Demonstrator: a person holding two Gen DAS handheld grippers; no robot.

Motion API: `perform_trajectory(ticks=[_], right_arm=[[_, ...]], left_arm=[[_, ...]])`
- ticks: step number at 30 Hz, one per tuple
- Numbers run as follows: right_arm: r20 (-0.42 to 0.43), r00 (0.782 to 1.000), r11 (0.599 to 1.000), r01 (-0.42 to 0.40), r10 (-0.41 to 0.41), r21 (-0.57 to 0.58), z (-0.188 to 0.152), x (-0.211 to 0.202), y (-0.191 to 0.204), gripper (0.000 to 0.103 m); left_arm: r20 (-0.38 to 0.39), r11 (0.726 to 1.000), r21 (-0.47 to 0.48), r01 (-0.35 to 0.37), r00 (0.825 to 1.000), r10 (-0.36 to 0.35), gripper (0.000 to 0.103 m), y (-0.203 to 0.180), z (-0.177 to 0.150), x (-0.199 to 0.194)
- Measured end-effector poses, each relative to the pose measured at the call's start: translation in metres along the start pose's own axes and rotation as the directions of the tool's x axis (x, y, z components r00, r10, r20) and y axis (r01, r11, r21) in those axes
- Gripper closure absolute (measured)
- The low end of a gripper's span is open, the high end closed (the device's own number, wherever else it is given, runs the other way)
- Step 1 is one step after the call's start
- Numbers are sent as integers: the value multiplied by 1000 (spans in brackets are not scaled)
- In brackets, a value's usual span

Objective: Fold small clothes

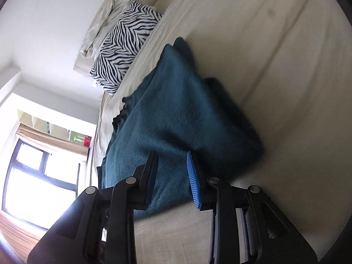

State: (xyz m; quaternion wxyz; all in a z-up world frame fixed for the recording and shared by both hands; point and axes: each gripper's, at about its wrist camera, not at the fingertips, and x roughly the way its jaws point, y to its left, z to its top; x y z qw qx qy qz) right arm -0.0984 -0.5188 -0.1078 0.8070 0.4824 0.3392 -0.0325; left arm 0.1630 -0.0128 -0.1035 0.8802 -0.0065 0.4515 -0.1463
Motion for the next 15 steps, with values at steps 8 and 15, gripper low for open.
perform_trajectory(ticks=[8, 15], right_arm=[[92, 995, 999, 25, -22, -29, 5, -57, 6, 76], [-99, 991, 982, -104, 89, -157, -23, 15, 82, 61]], left_arm=[[5, 1000, -3, 8, 1000, -8, 53, 3, 0, -3], [28, 996, -54, 65, 998, -64, 53, 14, 3, -22]])
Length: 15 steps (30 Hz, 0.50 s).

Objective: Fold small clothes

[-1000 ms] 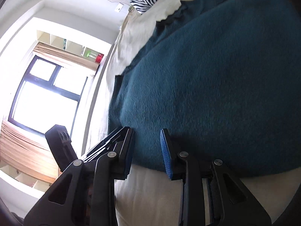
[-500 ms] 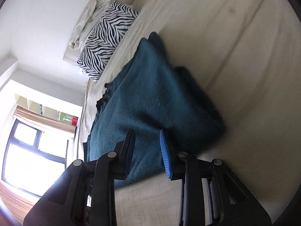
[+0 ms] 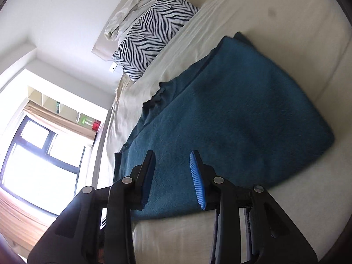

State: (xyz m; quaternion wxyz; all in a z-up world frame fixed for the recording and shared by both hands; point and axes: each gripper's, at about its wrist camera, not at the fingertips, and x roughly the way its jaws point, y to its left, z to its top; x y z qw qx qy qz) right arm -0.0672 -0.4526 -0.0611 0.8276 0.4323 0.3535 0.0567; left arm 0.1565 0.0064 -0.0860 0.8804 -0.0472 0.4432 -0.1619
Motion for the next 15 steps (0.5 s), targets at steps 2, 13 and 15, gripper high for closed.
perform_trajectory(ticks=[2, 13, 15], right_arm=[[-43, 999, 999, -26, 25, -22, -6, 25, 16, 55], [-197, 977, 986, -110, 83, -126, 1, 131, 84, 55], [-207, 975, 985, -109, 79, -137, 8, 146, 87, 55]], left_arm=[[31, 1000, -23, -6, 1000, 7, 53, 6, 7, -10], [24, 995, -99, 2, 1000, 0, 54, 41, 61, 22], [18, 995, -102, 10, 1000, -8, 55, 44, 58, 29]])
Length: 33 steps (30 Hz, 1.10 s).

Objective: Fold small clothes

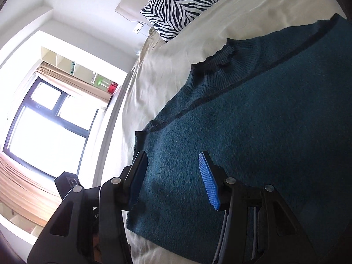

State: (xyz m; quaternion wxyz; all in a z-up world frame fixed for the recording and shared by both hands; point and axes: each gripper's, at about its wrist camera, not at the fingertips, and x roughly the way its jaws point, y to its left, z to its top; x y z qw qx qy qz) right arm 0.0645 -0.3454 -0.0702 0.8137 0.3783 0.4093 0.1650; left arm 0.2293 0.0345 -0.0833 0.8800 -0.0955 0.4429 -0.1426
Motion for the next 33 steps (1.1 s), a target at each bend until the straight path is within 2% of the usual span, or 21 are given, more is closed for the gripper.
perform_trajectory(ticks=[3, 5, 9, 11, 13, 15, 16, 17, 19, 22, 24, 28, 31, 33], right_arm=[[13, 998, 998, 60, -60, 20, 15, 8, -18, 57], [45, 998, 996, 43, -47, 72, 25, 1, -42, 59], [146, 989, 989, -5, -16, 145, 39, -36, -81, 59], [193, 978, 983, 49, -83, 176, 42, -58, -98, 57], [235, 967, 974, 46, -99, 223, 43, -78, -118, 58], [253, 959, 964, 61, -129, 260, 38, -97, -126, 57], [259, 957, 965, 63, -131, 255, 35, -105, -124, 57], [260, 957, 968, 64, -128, 242, 30, -112, -121, 56], [246, 963, 975, 60, -113, 214, 17, -120, -114, 53], [192, 979, 983, 36, -71, 180, 2, -114, -100, 52], [151, 988, 988, 17, -41, 155, -7, -104, -88, 52], [70, 998, 996, -7, 1, 90, -22, -75, -58, 52], [23, 999, 997, -24, 22, 67, -30, -61, -42, 52], [-1, 999, 998, -38, 39, 58, -33, -53, -36, 52]], left_arm=[[13, 1000, 18, 17, 1000, -17, 56, 3, -6, 5], [19, 999, 10, 41, 999, -41, 56, 6, -7, 5], [22, 995, -35, 94, 995, -93, 57, 16, -6, 7], [26, 993, -51, 107, 994, -106, 60, 19, -6, 7], [30, 990, -73, 120, 993, -118, 61, 21, -6, 1], [38, 982, -135, 132, 991, -128, 60, 25, -4, -15], [60, 977, -160, 141, 989, -133, 54, 28, -5, -26], [90, 974, -177, 140, 988, -126, 42, 30, -6, -38], [118, 970, -199, 136, 986, -114, 34, 37, -11, -55], [53, 955, -253, 155, 988, -146, 34, 53, -19, -52], [14, 938, -296, 180, 983, -184, 36, 64, -27, -48], [-14, 870, -402, 284, 949, -316, 40, 77, -43, -39], [-31, 847, -426, 318, 930, -365, 40, 75, -41, -35], [-67, 833, -436, 340, 911, -407, 40, 72, -38, -27]])
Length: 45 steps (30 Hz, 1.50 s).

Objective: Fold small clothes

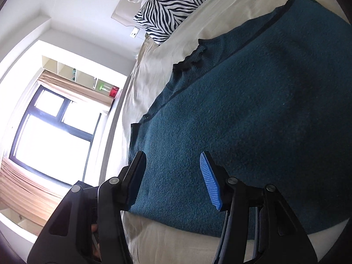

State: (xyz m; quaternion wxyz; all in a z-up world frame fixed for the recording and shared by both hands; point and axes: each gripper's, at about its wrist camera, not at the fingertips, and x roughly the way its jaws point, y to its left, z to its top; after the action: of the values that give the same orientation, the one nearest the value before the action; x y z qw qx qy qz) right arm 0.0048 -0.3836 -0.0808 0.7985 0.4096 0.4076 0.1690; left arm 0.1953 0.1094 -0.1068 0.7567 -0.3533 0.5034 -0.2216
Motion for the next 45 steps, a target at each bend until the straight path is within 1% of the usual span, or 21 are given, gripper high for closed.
perform_trajectory(ticks=[3, 6, 7, 9, 11, 13, 15, 16, 17, 19, 22, 25, 30, 32, 35, 36, 38, 39, 41, 43, 45], right_arm=[[-31, 999, 1000, -23, 22, -9, -2, 9, 9, 52], [-52, 998, 999, -45, 45, -6, -2, 16, 17, 52], [-59, 997, 999, -52, 51, -8, -2, 17, 19, 52], [-75, 995, 998, -63, 62, -7, 0, 24, 24, 52], [-92, 993, 998, -68, 68, -2, 3, 33, 28, 52], [-110, 991, 997, -72, 72, 3, 5, 44, 31, 52], [-133, 988, 997, -76, 75, 0, 6, 56, 36, 52], [-146, 986, 997, -77, 76, -4, 7, 62, 39, 52], [-162, 984, 997, -79, 76, -9, 9, 69, 44, 52], [-192, 979, 997, -78, 72, -23, 11, 83, 51, 52], [-237, 970, 997, -71, 62, -27, 14, 107, 56, 52], [-280, 960, 999, -22, 11, -37, 14, 129, 51, 54], [-267, 964, 998, -18, 3, -55, 13, 137, 46, 58], [-275, 961, 999, -32, 20, -39, 14, 138, 43, 58], [-290, 953, 996, -81, 91, 46, 21, 132, 34, 55], [-281, 952, 992, -98, 118, 83, 25, 127, 31, 55], [-239, 955, 980, -142, 173, 141, 35, 110, 23, 49], [-218, 956, 973, -165, 198, 162, 41, 100, 18, 46], [-183, 953, 958, -206, 243, 199, 55, 80, 6, 38], [-157, 946, 941, -243, 284, 238, 69, 60, -9, 37], [-126, 939, 923, -279, 320, 265, 85, 38, -25, 34]], left_arm=[[-55, 1000, -14, 25, 998, -25, 40, 3, 10, 14], [-70, 994, -75, 79, 994, -84, 40, 12, 16, 17], [-72, 993, -78, 88, 993, -94, 40, 12, 16, 18], [-75, 995, -60, 84, 993, -88, 42, 10, 15, 19], [-82, 995, -48, 88, 992, -92, 48, 8, 12, 21], [-93, 991, -68, 116, 988, -122, 51, 13, 9, 20], [-96, 988, -84, 126, 986, -134, 56, 15, 9, 21], [-98, 988, -87, 127, 986, -136, 62, 17, 9, 22], [-99, 989, -90, 122, 987, -130, 74, 18, 9, 23], [-100, 987, -114, 115, 987, -126, 91, 26, 9, 25], [-83, 976, -154, 154, 982, -168, 91, 36, 8, 24], [-74, 978, -150, 148, 984, -160, 91, 35, 7, 22], [-46, 979, -143, 146, 987, -154, 92, 26, 6, 16], [-35, 981, -125, 145, 988, -150, 92, 14, 6, 12], [-23, 991, -52, 126, 992, -127, 92, -19, 9, 5], [-19, 993, -15, 117, 993, -117, 92, -34, 10, 3], [-19, 993, 63, 101, 995, -100, 92, -67, 10, 3], [-21, 990, 103, 95, 995, -93, 92, -86, 9, 6], [-36, 978, 186, 91, 996, -86, 92, -125, 2, 16], [-65, 963, 250, 102, 994, -89, 92, -162, -8, 37], [-106, 945, 311, 106, 991, -77, 92, -194, -24, 66]])
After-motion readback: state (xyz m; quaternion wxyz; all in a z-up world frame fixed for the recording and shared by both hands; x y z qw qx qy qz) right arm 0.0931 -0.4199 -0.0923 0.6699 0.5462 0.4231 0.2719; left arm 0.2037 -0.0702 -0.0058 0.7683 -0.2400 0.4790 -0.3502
